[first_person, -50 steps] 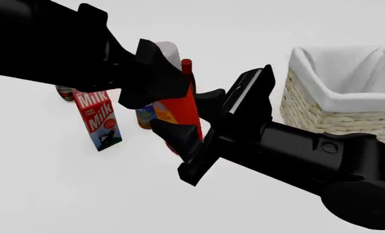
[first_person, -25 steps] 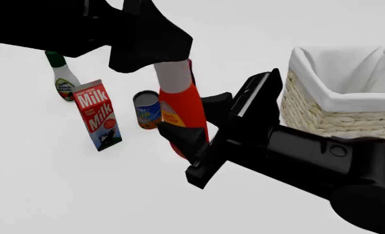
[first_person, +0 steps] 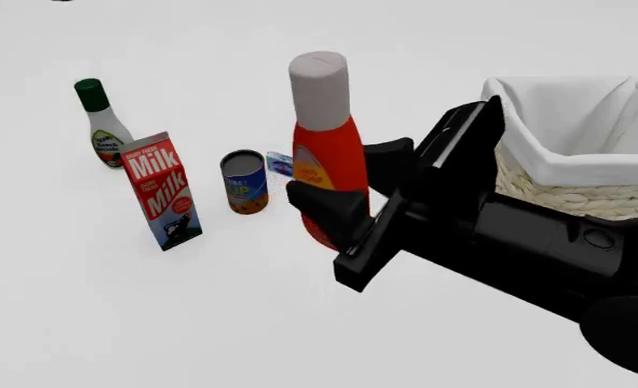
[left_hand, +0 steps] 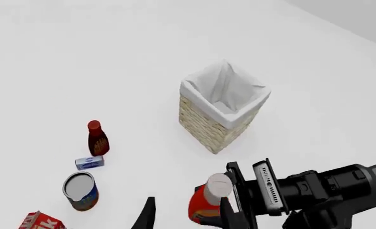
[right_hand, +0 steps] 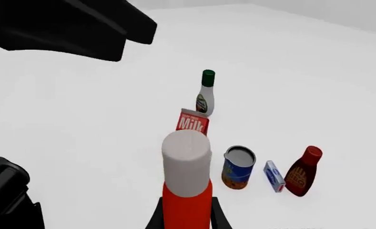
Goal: Pick the ketchup and place it in the basket.
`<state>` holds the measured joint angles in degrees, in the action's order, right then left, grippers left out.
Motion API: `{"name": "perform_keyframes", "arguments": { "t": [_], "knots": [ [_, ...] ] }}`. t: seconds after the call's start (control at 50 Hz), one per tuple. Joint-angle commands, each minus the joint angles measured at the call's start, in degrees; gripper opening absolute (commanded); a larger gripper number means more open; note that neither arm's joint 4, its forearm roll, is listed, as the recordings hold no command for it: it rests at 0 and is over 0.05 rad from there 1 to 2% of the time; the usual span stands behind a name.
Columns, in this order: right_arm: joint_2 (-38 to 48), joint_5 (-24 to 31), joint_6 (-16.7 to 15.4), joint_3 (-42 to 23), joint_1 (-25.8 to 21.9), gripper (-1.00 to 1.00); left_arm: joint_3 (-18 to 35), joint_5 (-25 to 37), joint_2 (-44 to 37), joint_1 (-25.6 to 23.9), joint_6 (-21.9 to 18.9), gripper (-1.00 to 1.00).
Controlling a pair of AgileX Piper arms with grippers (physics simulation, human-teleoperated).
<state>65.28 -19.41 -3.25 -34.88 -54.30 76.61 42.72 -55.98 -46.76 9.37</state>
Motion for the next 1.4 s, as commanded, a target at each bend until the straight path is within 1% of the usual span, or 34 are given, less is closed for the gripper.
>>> {"name": "perform_keyframes", "arguments": {
  "t": [0.02,0.12,0.18,0.22,0.36,0.38,0.42,0.44,0.46,0.5,0.52,0.56,0.58,0.6,0.64,0.68,0.7,0.72,0.74,0.76,0.8,0.82,0.88,0.92,0.94,1.0,1.02,1.08,1.16,1.18,1.22,1.26,1.28,1.4],
  "knots": [
    [-3.4,2.3,1.7,-1.1,3.2,-1.0,-2.9,-1.9,5.5,5.8,0.0,1.0],
    [-4.6,3.3,1.7,-1.3,4.4,-1.0,-4.5,-2.7,7.8,8.4,-0.2,1.0],
    [-5.7,4.2,2.2,-1.7,5.7,-1.0,-6.2,-3.7,9.6,10.9,-1.1,1.0],
    [-6.1,4.4,2.2,-1.8,6.5,-1.0,-7.4,-4.4,10.6,12.1,-0.2,1.0],
    [-8.0,5.9,2.7,-2.3,8.7,-1.0,-11.8,-7.1,13.5,16.2,-0.7,1.0],
    [-8.2,6.1,2.7,-2.3,9.2,-1.0,-12.4,-7.4,13.8,18.0,-3.9,1.0],
    [-8.6,6.7,2.8,-2.6,10.3,-1.0,-14.1,-8.5,14.7,19.8,-4.0,1.0],
    [-8.4,6.7,2.8,-2.7,10.8,-1.0,-14.6,-8.9,14.8,22.1,-7.2,1.0],
    [-8.7,6.7,2.4,-2.6,11.4,-1.0,-15.5,-9.4,15.4,21.1,-4.5,1.0],
    [-8.9,6.9,2.3,-2.6,11.5,-1.0,-15.9,-9.5,15.6,21.5,-4.6,1.0],
    [-9.0,7.1,2.3,-2.8,12.6,-1.0,-16.8,-10.2,16.1,23.7,-7.8,1.0],
    [-9.4,7.4,2.5,-2.7,13.1,-1.0,-17.7,-10.7,16.7,24.1,-6.4,1.0],
    [-9.5,7.5,2.4,-2.8,14.1,-1.0,-18.2,-11.4,17.3,25.8,-9.1,1.0],
    [-9.7,7.4,2.7,-3.0,15.4,-1.0,-18.7,-11.9,17.8,25.9,-7.7,1.0],
    [-9.8,7.7,3.2,-3.1,15.9,-1.0,-19.6,-13.1,18.5,28.3,-12.1,1.0],
    [-10.2,8.0,3.7,-3.2,16.5,-1.0,-20.8,-14.4,19.0,29.2,-11.2,1.0],
    [-10.3,8.0,3.5,-3.2,17.3,-1.0,-22.2,-16.1,19.9,30.9,-13.3,1.0],
    [-10.4,8.0,3.6,-3.1,17.3,-1.0,-22.9,-16.8,20.4,30.9,-12.7,1.0],
    [-10.6,8.2,3.6,-3.2,17.5,-1.0,-23.8,-17.5,20.7,32.2,-14.5,1.0],
    [-10.6,8.2,3.6,-3.2,17.5,-1.0,-23.8,-17.5,20.7,32.2,-14.5,1.0],
    [-10.7,8.4,3.7,-3.4,18.6,-1.0,-25.8,-19.4,22.2,32.5,-11.6,1.0],
    [-11.0,8.4,3.6,-3.4,18.7,-1.0,-26.9,-20.4,23.0,33.5,-12.6,1.0],
    [-11.3,8.4,3.7,-3.5,19.8,-1.0,-28.9,-22.2,24.7,33.5,-10.1,1.0],
    [-11.5,8.6,3.8,-3.7,20.6,-1.0,-30.3,-23.8,26.4,34.7,-10.4,1.0],
    [-11.6,8.6,4.5,-3.8,21.1,-1.0,-31.1,-24.6,27.4,34.5,-9.4,1.0],
    [-12.3,8.7,4.1,-3.4,20.9,-1.0,-32.6,-26.3,28.4,35.4,-9.4,1.0],
    [-12.6,8.8,4.7,-3.6,21.8,-1.0,-34.5,-28.7,28.8,35.8,-7.3,1.0],
    [-12.8,8.9,4.8,-3.6,22.7,-1.0,-36.0,-30.2,29.5,36.1,-8.9,1.0],
    [-12.9,8.8,5.0,-3.6,24.8,-1.0,-39.6,-33.2,32.0,37.0,-8.7,1.0],
    [-13.0,8.8,5.0,-3.6,25.3,-1.0,-40.9,-34.3,32.5,37.9,-10.3,1.0],
    [-13.5,8.6,3.5,-3.5,26.4,-1.0,-42.5,-35.3,33.5,37.0,-8.9,1.0],
    [-13.8,8.5,2.9,-3.5,27.3,-1.0,-43.9,-36.3,34.0,37.9,-10.2,1.0],
    [-13.8,8.9,4.0,-3.7,27.3,-1.0,-44.5,-36.7,34.3,37.4,-8.9,1.0],
    [-14.3,8.5,2.5,-3.2,29.1,-1.0,-48.8,-39.3,36.8,38.1,-9.1,1.0]
  ]
}}
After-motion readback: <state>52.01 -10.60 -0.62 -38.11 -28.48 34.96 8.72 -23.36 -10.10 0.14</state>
